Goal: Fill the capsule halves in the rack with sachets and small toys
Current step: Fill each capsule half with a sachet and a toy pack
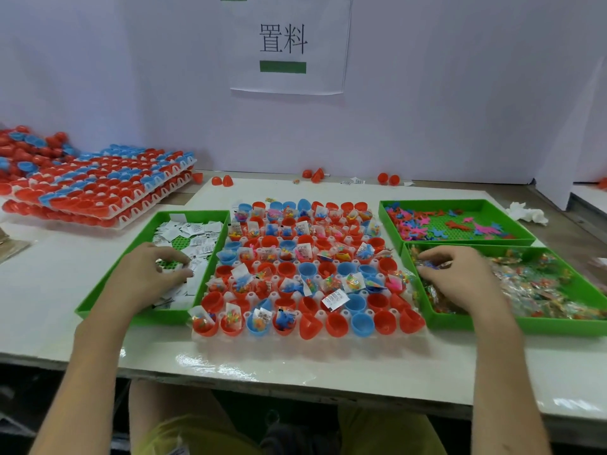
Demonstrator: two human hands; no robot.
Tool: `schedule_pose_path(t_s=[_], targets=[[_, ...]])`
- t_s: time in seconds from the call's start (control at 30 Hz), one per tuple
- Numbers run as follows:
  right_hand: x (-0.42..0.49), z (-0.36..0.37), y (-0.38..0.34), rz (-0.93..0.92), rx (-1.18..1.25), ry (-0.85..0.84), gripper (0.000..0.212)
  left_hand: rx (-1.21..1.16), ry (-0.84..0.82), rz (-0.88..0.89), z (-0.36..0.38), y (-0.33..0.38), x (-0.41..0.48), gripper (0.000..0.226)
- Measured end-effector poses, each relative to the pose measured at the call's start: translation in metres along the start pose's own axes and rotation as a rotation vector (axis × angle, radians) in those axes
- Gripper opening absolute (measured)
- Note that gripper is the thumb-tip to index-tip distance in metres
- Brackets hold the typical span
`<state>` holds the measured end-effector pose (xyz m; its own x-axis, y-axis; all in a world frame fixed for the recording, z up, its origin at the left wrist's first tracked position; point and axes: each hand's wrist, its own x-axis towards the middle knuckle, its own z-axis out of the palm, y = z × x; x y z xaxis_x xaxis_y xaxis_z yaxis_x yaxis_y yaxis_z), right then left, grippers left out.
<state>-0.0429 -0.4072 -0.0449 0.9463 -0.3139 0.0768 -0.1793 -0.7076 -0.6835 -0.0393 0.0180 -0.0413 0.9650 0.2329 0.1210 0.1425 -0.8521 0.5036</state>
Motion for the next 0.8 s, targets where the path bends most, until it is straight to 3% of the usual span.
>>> schedule_pose_path(t_s=[0.1,0.47,0.8], targets=[[0.001,0.002,0.002,-0.017,0.094,0.082,0.019,-0.046,0.02,-0.003,0.0,-0.001,-0.003,0.011],[0.004,0.003,0.005,-0.027,0.255,0.289,0.012,-0.091,0.009,0.046,0.004,-0.009,0.003,0.014],[-0.003,-0.004,-0.007,-0.124,0.391,0.468,0.007,-0.171,0.109,0.015,0.002,-0.013,0.002,0.017]])
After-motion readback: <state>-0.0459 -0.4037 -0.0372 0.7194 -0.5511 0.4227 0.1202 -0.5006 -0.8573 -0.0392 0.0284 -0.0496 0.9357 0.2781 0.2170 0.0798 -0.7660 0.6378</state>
